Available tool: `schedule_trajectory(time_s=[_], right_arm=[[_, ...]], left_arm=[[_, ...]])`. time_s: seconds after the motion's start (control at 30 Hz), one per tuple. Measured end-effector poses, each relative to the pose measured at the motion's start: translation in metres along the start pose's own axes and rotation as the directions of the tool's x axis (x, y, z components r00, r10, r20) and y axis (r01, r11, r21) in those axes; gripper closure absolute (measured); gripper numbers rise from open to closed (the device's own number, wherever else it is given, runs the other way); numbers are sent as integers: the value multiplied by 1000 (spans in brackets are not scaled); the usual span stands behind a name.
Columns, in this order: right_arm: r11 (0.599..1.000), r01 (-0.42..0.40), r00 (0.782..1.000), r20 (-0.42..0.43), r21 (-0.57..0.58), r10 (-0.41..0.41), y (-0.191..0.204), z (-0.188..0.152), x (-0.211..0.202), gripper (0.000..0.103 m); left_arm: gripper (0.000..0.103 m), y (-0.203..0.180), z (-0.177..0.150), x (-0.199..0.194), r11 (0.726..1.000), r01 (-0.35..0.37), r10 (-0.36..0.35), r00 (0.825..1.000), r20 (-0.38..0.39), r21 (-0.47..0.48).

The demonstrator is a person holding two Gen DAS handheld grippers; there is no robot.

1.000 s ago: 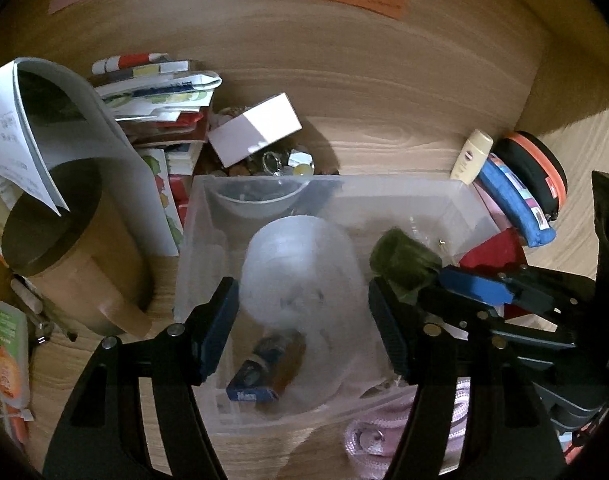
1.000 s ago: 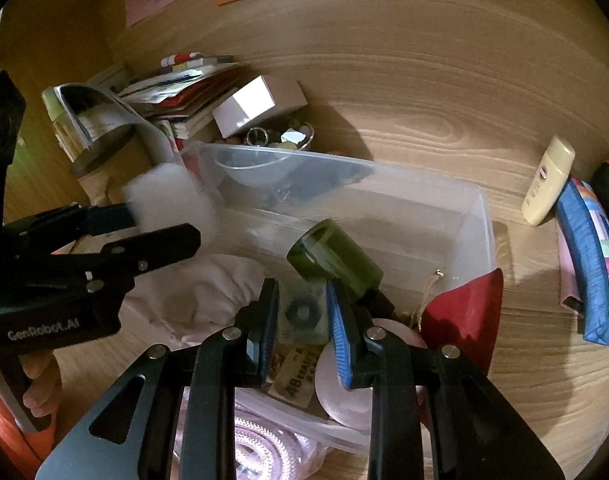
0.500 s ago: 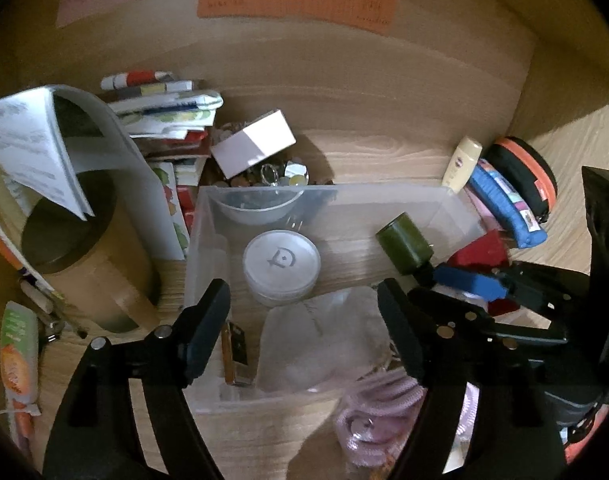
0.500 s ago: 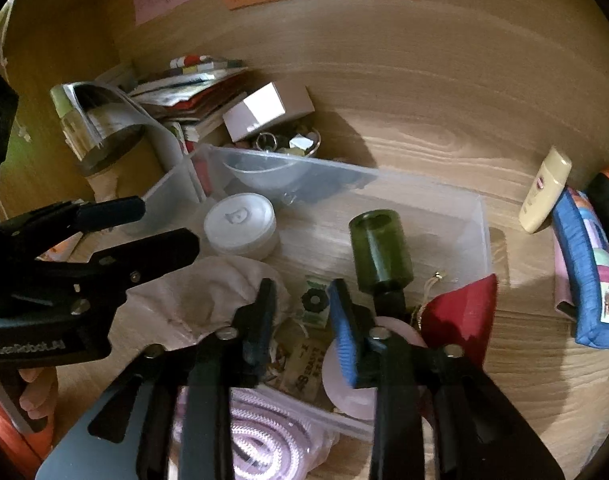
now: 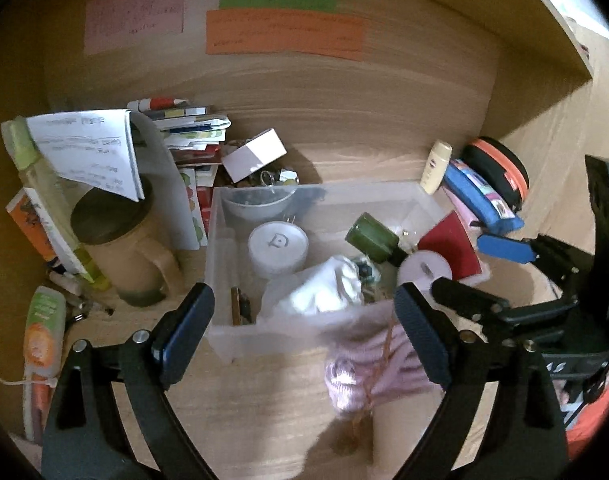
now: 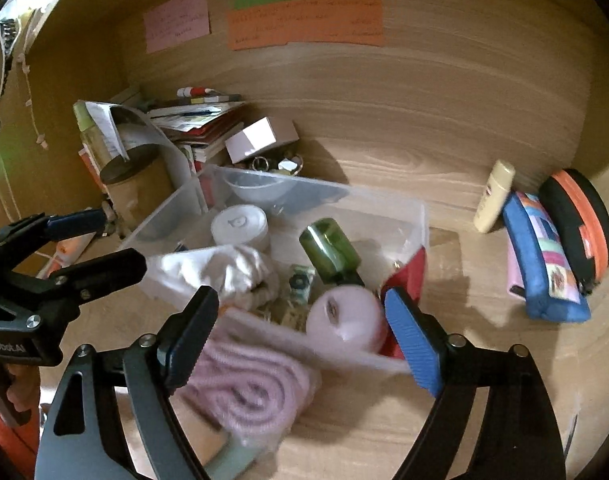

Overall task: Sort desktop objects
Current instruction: 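Move both open tools back out of the box toward the remaining items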

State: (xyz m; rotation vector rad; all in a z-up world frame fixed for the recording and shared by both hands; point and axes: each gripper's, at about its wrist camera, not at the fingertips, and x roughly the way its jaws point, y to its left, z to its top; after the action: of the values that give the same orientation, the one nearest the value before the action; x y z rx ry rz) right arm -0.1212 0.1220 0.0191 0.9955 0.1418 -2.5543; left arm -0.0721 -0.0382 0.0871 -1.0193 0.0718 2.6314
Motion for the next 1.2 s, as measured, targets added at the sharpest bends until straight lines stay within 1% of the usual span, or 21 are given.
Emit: schedule_trajectory(time_s=[0.17, 0.33, 0.4, 0.6, 0.73, 0.87, 0.97, 1.07, 1.1, 1.13, 1.2], right_arm=[[999, -33, 999, -2, -16, 33, 3, -22, -20, 20], [996, -59, 998, -15, -61, 58, 16, -46, -38, 19], [994, -89, 996, -29, -63, 87, 20, -58, -43, 19], [984, -167, 982, -100, -61, 160, 38, -88, -41, 19], [977, -204, 970, -145, -60, 194, 55, -104, -31, 19], [973, -223, 958, -196, -52, 209, 67, -111, -14, 19], [973, -226, 952, -218, -36, 213, 74, -111, -4, 19], [973, -221, 957, -207, -58, 205, 84, -109, 0, 16], [973, -220, 957, -207, -69, 202, 88, -108, 1, 11], [973, -218, 958, -208, -74, 199, 91, -107, 2, 9], [976, -198, 965, -194, -90, 178, 96, -108, 4, 8]], left_arm=[[11, -1, -14, -16, 1000, -14, 14, 1000, -3, 9], [10, 2, -27, -28, 998, -55, 55, 998, -12, 19], [10, 4, -33, -32, 997, -71, 72, 997, -18, 22], [10, 15, -63, -41, 991, -130, 131, 989, -62, 22], [10, 26, -79, -42, 990, -138, 137, 985, -100, 1], [10, 35, -93, -44, 989, -144, 140, 981, -133, -25], [10, 44, -100, -46, 989, -142, 133, 980, -147, -52], [10, 49, -100, -49, 986, -150, 138, 979, -148, -70], [10, 51, -100, -49, 985, -151, 139, 979, -149, -77], [10, 52, -100, -50, 985, -150, 137, 979, -150, -82], [10, 54, -100, -49, 985, -144, 129, 980, -150, -94]])
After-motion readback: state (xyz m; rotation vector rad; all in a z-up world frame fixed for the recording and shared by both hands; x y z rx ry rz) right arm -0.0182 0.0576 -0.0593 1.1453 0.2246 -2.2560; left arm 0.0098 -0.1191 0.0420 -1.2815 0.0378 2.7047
